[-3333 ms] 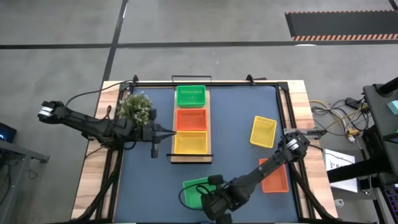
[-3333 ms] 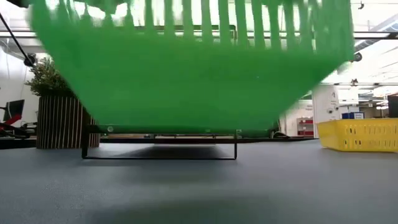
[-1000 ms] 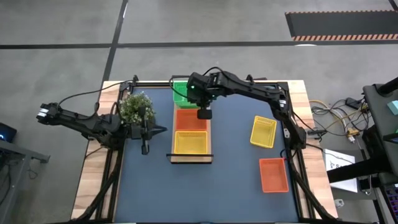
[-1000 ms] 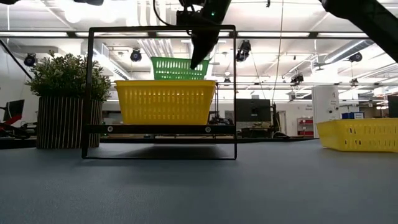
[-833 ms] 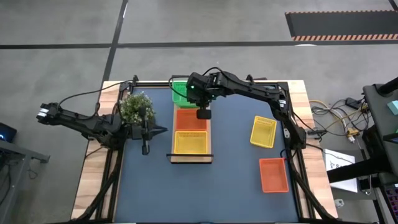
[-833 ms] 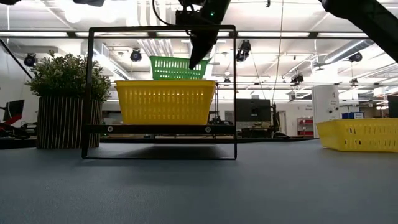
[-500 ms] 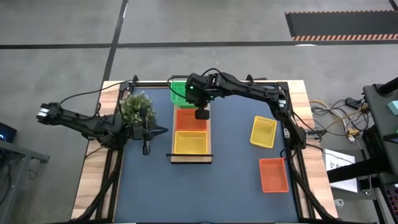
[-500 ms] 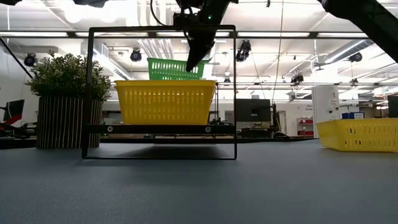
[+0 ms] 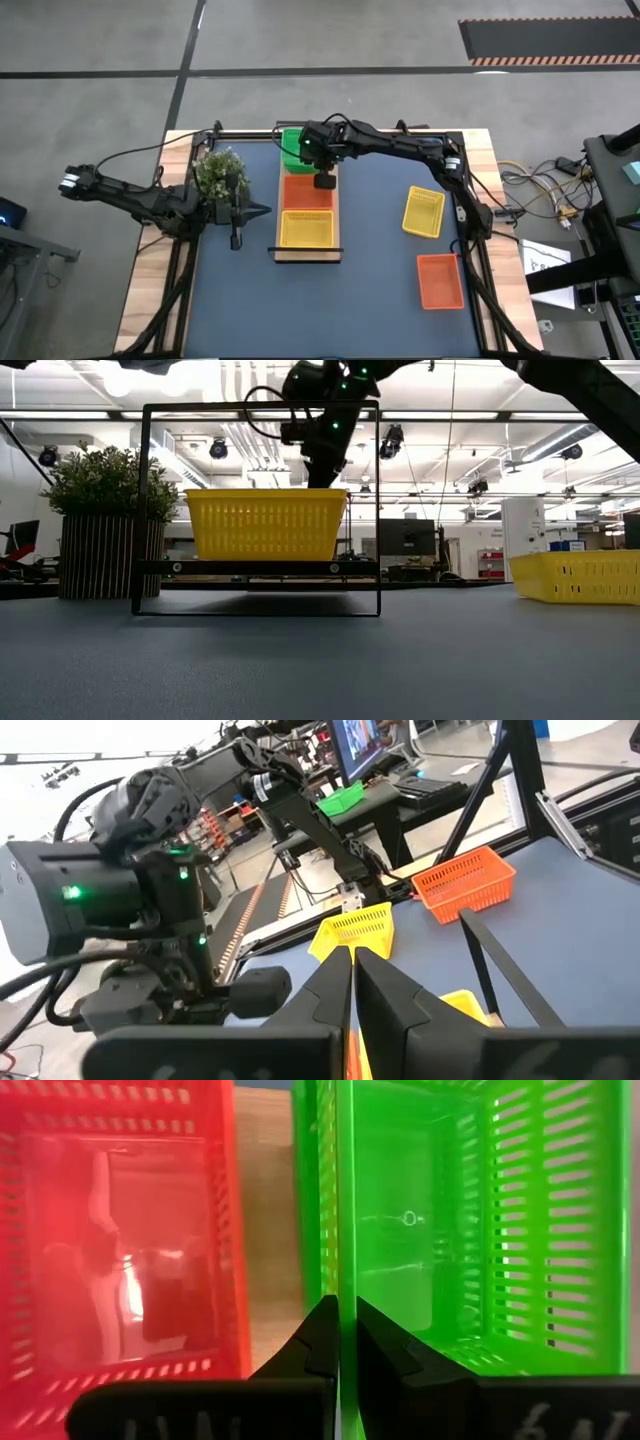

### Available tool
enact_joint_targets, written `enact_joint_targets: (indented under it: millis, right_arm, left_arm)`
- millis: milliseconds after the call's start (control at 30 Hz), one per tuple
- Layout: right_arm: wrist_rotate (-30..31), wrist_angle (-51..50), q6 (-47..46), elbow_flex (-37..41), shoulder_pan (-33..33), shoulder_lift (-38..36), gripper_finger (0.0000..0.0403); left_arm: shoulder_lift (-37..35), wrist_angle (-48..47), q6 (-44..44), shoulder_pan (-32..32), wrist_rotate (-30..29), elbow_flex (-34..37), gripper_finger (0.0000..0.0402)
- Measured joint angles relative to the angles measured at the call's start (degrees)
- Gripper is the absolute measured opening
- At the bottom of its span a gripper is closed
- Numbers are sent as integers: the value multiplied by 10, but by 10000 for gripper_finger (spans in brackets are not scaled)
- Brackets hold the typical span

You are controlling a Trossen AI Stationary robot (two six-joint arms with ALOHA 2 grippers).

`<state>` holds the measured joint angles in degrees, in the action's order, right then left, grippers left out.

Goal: Stack baskets on shelf by color
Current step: Stack the green bin on the green bin on the shelf, then stack the yellow bin on the yellow bin on the shelf

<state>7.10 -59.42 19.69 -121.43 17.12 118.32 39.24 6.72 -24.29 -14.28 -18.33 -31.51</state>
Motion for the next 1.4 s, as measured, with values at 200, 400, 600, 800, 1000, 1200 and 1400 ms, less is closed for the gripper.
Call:
enact_joint_targets:
  millis: [200, 400, 600, 800, 1000, 1200, 1400]
  right_arm:
    - [0, 21, 5, 19, 2, 0, 9]
    - [0, 28, 5, 31, 2, 0, 9]
    - [3, 28, 10, 35, 2, 0, 9]
    - [4, 28, 15, 35, 2, 0, 21]
    - [4, 28, 15, 35, 2, 0, 61]
    - [5, 21, 12, 26, -1, -8, 78]
    - [2, -64, -50, -17, -21, -25, 72]
  left_arm:
    - [0, 1, 0, 0, 0, 0, 2]
    - [0, 0, 0, 0, 0, 0, 2]
    - [0, 0, 0, 0, 0, 0, 2]
    - [0, 0, 0, 0, 0, 0, 2]
    - [0, 0, 0, 0, 0, 0, 2]
    - [0, 0, -1, 0, 0, 0, 2]
    - [1, 0, -1, 0, 0, 0, 2]
